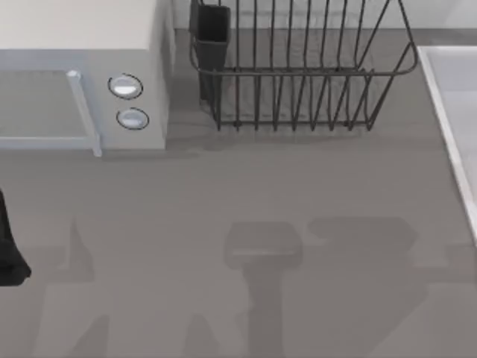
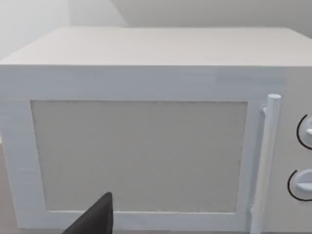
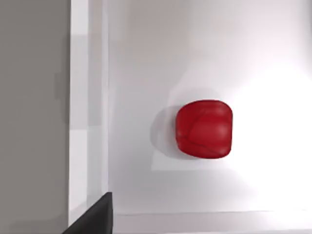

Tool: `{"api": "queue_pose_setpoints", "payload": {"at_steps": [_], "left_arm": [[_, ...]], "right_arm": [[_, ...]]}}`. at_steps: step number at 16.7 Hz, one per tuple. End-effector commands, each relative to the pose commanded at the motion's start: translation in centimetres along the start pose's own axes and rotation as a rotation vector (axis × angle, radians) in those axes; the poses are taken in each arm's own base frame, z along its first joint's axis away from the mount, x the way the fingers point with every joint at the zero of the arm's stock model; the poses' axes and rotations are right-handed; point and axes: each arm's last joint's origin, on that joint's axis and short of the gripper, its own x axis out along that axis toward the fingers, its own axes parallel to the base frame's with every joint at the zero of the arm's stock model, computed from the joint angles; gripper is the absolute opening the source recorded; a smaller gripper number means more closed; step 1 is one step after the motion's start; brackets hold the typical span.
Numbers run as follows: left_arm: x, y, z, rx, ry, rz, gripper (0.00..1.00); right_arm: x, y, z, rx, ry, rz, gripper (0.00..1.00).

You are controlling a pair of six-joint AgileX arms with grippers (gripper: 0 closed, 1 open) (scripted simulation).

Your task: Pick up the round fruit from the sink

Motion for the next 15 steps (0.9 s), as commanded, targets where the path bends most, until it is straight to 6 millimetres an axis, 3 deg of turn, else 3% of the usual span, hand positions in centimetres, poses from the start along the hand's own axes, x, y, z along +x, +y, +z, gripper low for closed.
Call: {"api": "queue_pose_setpoints", "payload": {"at_steps": [4, 8, 11, 15], "left_arm": [[0.0, 0.0, 0.0, 0.0, 0.0, 0.0, 1.0], [0.0, 0.0, 0.0, 0.0, 0.0, 0.0, 1.0], [0.0, 0.0, 0.0, 0.0, 0.0, 0.0, 1.0], [0.0, 0.0, 0.0, 0.0, 0.0, 0.0, 1.0]], "right_arm": [[6.5, -1.9, 3.5, -0.001, 0.281, 0.037, 1.0], [11.4, -3.1, 4.6, 0.002, 0.455, 0.071, 1.0], [12.7, -3.4, 4.8, 0.003, 0.499, 0.081, 1.0], [12.7, -3.2, 4.8, -0.002, 0.497, 0.082, 1.0]]}}
